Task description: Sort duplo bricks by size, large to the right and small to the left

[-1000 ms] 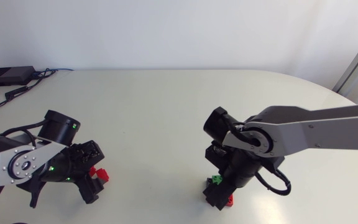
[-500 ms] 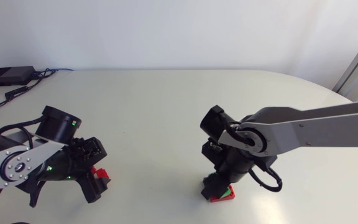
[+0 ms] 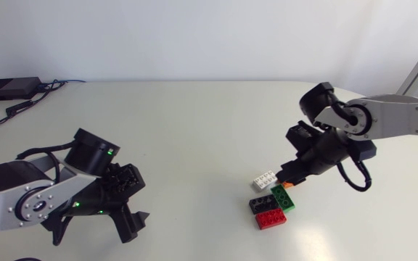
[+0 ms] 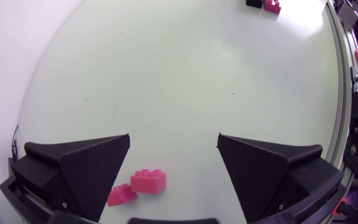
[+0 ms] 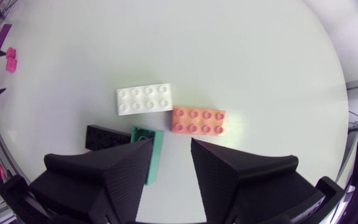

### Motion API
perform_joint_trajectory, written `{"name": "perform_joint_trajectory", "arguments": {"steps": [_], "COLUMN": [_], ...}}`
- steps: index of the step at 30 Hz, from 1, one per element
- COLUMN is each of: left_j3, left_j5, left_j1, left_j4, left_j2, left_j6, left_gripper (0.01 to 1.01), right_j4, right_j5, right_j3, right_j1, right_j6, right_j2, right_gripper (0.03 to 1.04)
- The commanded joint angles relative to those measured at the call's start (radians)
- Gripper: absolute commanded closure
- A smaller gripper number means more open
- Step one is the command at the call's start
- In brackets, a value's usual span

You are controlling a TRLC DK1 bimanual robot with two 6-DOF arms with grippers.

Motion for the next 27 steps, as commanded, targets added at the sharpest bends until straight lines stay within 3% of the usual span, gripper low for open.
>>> {"name": "perform_joint_trajectory", "arguments": {"steps": [1, 4, 10, 13, 14, 22, 27], "left_j3": [0.038, 0.043, 0.048, 0.044, 0.043, 0.046, 0.041], "left_j5": [-0.001, -0.001, -0.001, -0.001, -0.001, -0.001, -0.001], "left_j1": [-0.045, -0.082, -0.094, -0.092, -0.092, -0.100, -0.098], "left_j4": [0.018, 0.033, 0.039, 0.036, 0.035, 0.021, 0.010], "left_j2": [0.041, 0.060, 0.070, 0.057, 0.055, 0.037, 0.021], "left_j6": [-0.050, -0.072, -0.082, -0.081, -0.081, -0.087, -0.087], "left_gripper": [0.051, 0.051, 0.051, 0.051, 0.051, 0.051, 0.051], "right_j4": [0.021, 0.042, 0.042, -0.016, -0.030, -0.017, 0.059], "right_j5": [-0.008, -0.029, -0.086, -0.107, -0.107, -0.081, -0.052], "right_j3": [0.016, 0.002, -0.060, -0.105, -0.116, -0.145, -0.156], "right_j1": [-0.074, -0.121, -0.104, -0.005, 0.037, 0.324, 0.354], "right_j6": [-0.060, -0.088, -0.112, -0.114, -0.106, -0.023, -0.025], "right_j2": [0.040, 0.059, 0.016, -0.085, -0.107, -0.118, -0.019], "right_gripper": [0.59, 0.59, 0.55, 0.20, 0.17, 0.18, 0.18]}}
